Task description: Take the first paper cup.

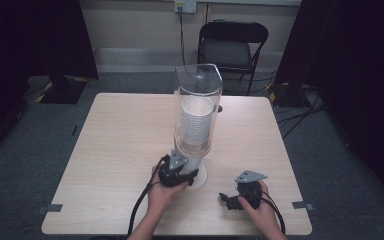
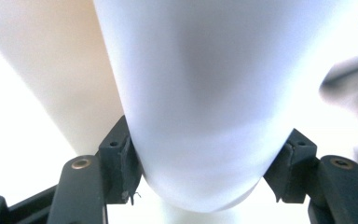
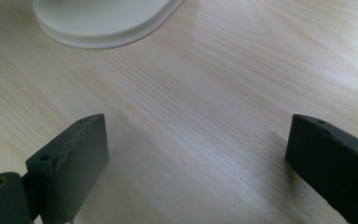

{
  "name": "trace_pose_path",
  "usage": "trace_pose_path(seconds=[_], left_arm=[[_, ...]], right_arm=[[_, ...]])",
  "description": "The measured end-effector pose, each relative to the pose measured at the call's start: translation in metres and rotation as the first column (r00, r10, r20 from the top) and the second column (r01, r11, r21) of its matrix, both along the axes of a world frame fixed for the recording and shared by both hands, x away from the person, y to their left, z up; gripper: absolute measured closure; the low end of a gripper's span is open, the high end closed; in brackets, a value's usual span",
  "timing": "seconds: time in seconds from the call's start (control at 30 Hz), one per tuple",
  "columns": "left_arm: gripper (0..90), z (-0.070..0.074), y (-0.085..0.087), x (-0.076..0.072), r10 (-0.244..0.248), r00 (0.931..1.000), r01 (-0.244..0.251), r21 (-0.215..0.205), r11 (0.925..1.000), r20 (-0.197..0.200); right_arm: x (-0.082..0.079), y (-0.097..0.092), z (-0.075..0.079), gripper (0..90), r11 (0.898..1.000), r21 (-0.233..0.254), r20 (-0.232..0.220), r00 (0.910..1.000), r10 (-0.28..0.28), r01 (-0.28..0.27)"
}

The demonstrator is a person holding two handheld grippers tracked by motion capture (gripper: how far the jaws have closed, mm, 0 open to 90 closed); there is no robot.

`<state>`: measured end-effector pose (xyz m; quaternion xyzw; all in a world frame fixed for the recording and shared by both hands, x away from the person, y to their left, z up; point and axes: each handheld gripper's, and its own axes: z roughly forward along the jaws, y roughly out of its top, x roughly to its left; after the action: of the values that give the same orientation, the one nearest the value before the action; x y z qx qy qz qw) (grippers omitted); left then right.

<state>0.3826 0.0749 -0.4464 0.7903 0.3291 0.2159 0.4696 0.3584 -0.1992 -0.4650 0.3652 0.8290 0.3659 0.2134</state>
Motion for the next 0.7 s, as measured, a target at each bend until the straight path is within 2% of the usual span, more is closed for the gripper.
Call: trace_pose_path(seconds=[0.07,0.13,0.17,0.23,0.33,0.37,0.43,0.5,0.53,0.63,0.7], left_arm=[[36.8,-0.001,0.002,-0.002,-0.003,0.9999,0.003,-0.013,0.9999,-0.015],[36.6,0.003,0.008,-0.003,-0.018,0.9997,0.018,0.025,0.9995,-0.019],[36.5,0.003,0.012,-0.004,-0.021,0.9995,0.022,0.027,0.9994,-0.023],[36.3,0.001,0.018,-0.004,-0.029,0.9975,0.03,0.029,0.9991,-0.064],[36.2,-0.005,0.023,-0.006,-0.031,0.9966,0.034,0.042,0.9985,-0.077],[36.2,-0.006,0.025,-0.007,-0.028,0.9967,0.033,0.061,0.9976,-0.076],[36.1,-0.009,0.028,-0.009,-0.024,0.9965,0.028,0.047,0.9985,-0.08],[36.1,-0.009,0.034,-0.008,-0.015,0.9971,0.02,0.063,0.9978,-0.075],[36.0,-0.01,0.038,-0.008,-0.008,0.9972,0.012,0.055,0.9984,-0.074],[35.8,-0.013,0.051,-0.006,0.011,0.9956,-0.004,0.074,0.9972,-0.093],[35.7,-0.015,0.059,-0.004,0.02,0.9964,-0.012,0.093,0.9956,-0.083]], right_arm=[[0.0,0.0,0.0,5.2,1.0,0.001,-0.001,1.0,-0.001,0.001],[0.0,0.0,0.0,5.1,1.0,0.001,-0.002,1.0,0.001,-0.001],[0.0,0.0,0.0,5.1,1.0,0.0,-0.001,1.0,0.003,-0.003],[0.0,0.0,0.0,5.1,1.0,0.002,-0.002,1.0,0.005,-0.005],[0.001,0.0,0.0,5.1,1.0,0.001,-0.002,1.0,0.008,-0.008],[0.001,0.0,0.0,5.1,1.0,0.001,-0.002,1.0,0.008,-0.008],[0.001,0.0,0.0,5.1,1.0,0.001,-0.002,1.0,0.008,-0.008],[0.001,0.0,0.0,5.1,1.0,0.001,-0.001,1.0,0.007,-0.007],[0.0,0.0,0.0,5.1,1.0,0.001,-0.002,1.0,0.007,-0.007],[0.0,0.0,0.0,5.1,1.0,0.002,-0.002,1.0,0.007,-0.007],[0.001,0.0,0.0,5.1,1.0,0.002,-0.001,1.0,0.007,-0.007]])
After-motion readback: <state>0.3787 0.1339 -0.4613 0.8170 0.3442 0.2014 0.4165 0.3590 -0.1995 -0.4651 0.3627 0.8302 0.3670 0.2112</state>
